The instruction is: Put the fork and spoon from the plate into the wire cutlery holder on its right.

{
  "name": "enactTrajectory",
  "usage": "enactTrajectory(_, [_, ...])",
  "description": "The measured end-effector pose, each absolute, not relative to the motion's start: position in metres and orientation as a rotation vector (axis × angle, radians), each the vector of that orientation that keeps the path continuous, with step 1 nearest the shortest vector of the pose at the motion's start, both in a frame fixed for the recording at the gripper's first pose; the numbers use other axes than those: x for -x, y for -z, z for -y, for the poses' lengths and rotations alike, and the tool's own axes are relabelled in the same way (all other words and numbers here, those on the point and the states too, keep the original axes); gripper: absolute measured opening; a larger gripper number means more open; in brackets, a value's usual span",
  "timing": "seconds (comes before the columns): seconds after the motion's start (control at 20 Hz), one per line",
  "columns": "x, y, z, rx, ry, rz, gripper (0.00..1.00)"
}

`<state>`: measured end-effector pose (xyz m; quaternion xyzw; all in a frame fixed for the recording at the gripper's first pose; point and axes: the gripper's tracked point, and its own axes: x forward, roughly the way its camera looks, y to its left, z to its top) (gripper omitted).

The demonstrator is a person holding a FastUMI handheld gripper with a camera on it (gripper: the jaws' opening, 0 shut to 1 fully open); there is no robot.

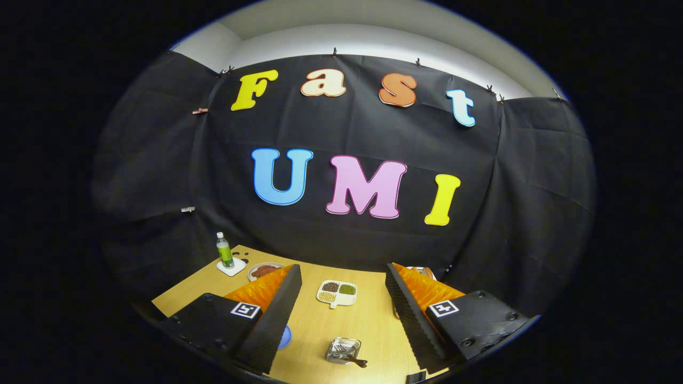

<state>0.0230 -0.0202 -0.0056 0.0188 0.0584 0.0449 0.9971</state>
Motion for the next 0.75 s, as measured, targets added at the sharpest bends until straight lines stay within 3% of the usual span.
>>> enactTrajectory(0.75, [-0.021,-0.009,0.032,-0.032,-0.047,-0.075,0.98])
